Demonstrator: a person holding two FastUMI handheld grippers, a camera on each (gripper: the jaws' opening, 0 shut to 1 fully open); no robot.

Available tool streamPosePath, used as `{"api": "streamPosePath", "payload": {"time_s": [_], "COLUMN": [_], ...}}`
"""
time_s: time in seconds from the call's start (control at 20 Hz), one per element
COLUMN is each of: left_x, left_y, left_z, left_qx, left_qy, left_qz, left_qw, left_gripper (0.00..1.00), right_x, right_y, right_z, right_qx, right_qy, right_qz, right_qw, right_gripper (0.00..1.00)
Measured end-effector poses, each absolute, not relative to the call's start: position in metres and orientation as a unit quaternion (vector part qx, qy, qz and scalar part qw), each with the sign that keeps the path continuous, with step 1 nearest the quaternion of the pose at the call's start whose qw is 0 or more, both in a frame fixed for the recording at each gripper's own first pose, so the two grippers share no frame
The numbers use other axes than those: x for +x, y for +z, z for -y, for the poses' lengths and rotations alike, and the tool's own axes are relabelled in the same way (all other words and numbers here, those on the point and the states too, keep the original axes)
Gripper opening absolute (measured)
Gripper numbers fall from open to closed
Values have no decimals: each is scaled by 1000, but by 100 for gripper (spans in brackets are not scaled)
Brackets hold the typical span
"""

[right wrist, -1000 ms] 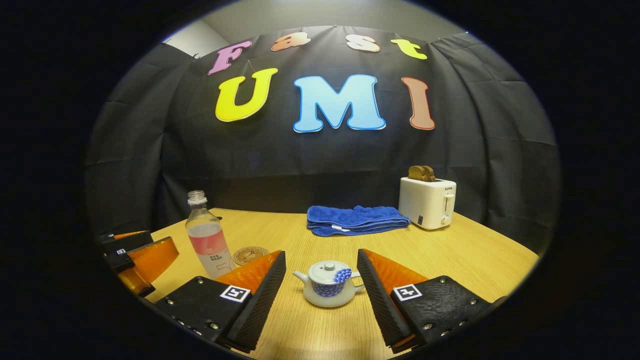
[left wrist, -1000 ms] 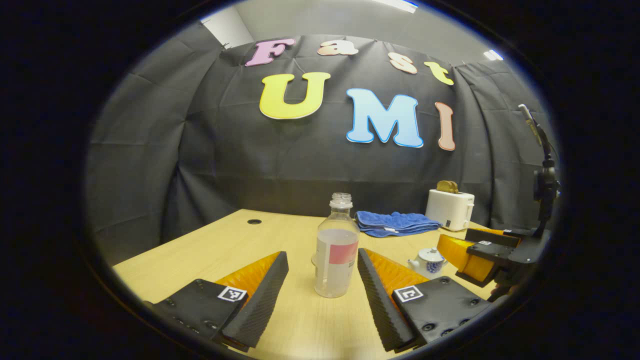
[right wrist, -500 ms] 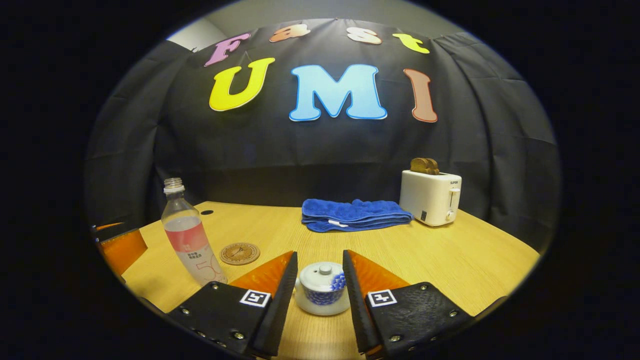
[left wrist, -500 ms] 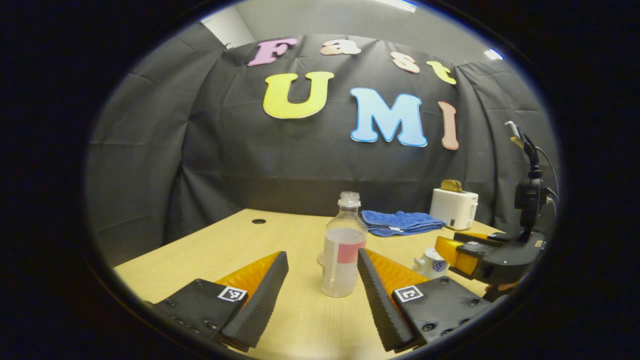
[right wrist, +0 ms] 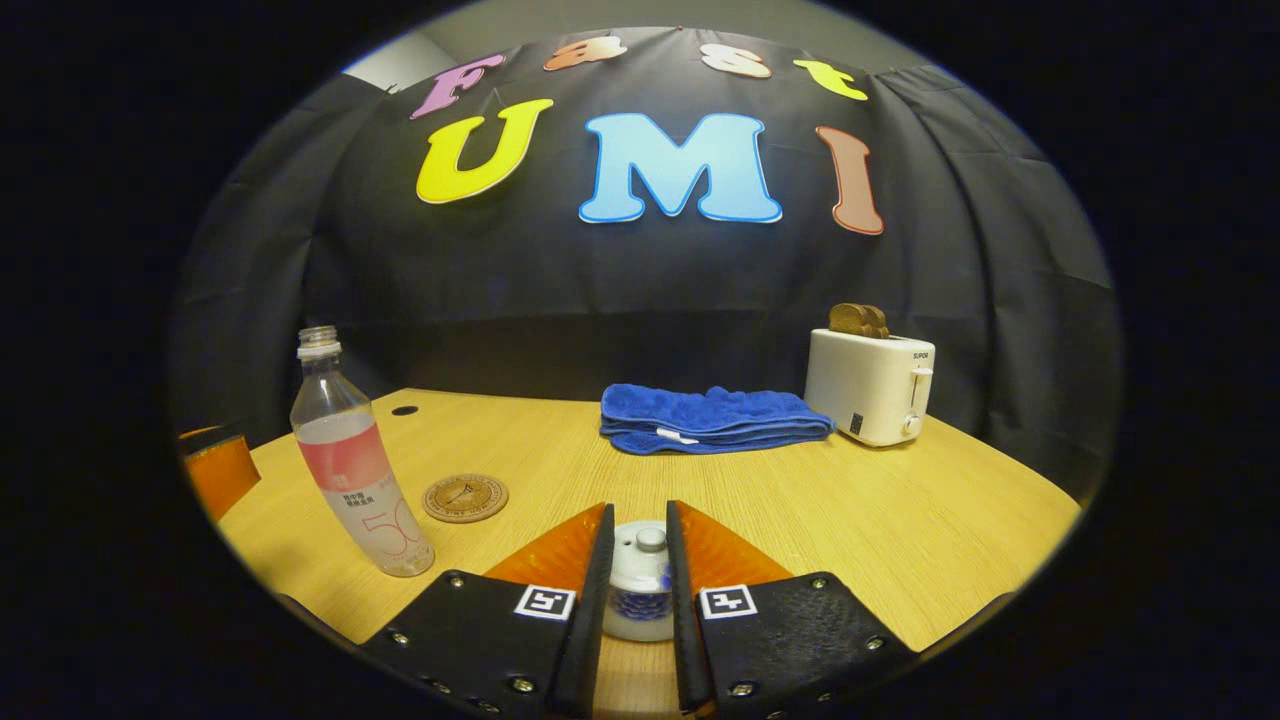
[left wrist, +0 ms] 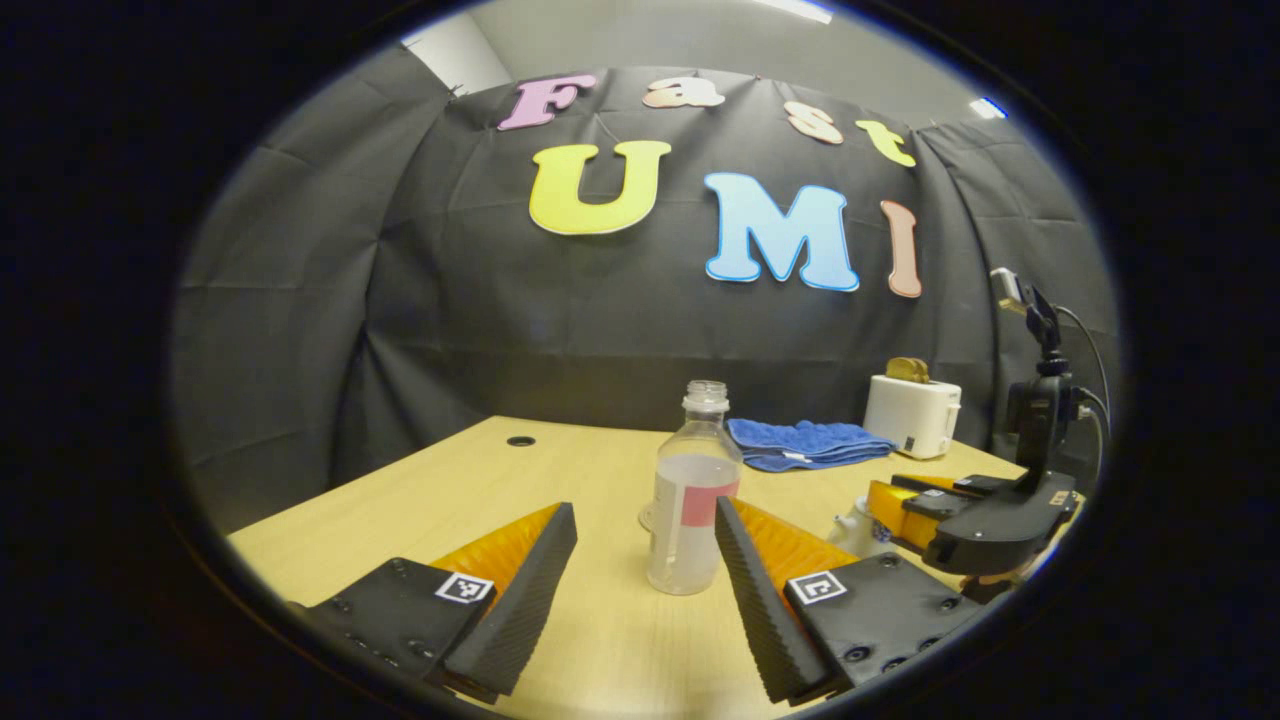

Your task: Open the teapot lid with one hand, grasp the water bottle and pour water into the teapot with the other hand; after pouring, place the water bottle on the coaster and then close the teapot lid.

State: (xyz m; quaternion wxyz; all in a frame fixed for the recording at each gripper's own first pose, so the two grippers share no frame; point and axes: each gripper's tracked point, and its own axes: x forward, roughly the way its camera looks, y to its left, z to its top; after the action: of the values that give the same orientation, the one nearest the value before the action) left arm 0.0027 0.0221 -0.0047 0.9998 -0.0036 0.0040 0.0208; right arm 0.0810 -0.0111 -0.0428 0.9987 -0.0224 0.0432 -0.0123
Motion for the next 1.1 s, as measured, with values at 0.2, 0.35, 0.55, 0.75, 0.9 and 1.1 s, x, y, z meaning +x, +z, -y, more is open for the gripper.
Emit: {"api": "streamPosePath", "payload": {"time_s": [0.2,0.35,0.55,0.75,0.9,1.1], "left_x": [4,6,6,7,7,11], "left_y": [-8,-10,-9,-10,-10,-15], "left_z": [-21,-20,-18,-15,-17,-18], "left_qx": [-6,-7,-7,-6,-7,-9], "left_qy": [20,18,17,14,15,15], "left_qz": [-7,-9,-9,-10,-8,-14], "left_qw": [1000,1000,1000,1000,1000,1000], "left_gripper": [92,92,92,92,92,92], "right_x": [81,83,83,70,82,83], "right_y": [-42,-43,-43,-36,-38,-39], "right_z": [11,11,11,23,22,23], "right_qx": [-28,-30,-32,-12,-7,-5], "right_qy": [-11,-9,-7,-33,-26,-23], "right_qz": [-41,-40,-40,-20,-28,-26], "right_qw": [999,999,999,999,999,999], "right_gripper": [31,31,31,31,5,5]}}
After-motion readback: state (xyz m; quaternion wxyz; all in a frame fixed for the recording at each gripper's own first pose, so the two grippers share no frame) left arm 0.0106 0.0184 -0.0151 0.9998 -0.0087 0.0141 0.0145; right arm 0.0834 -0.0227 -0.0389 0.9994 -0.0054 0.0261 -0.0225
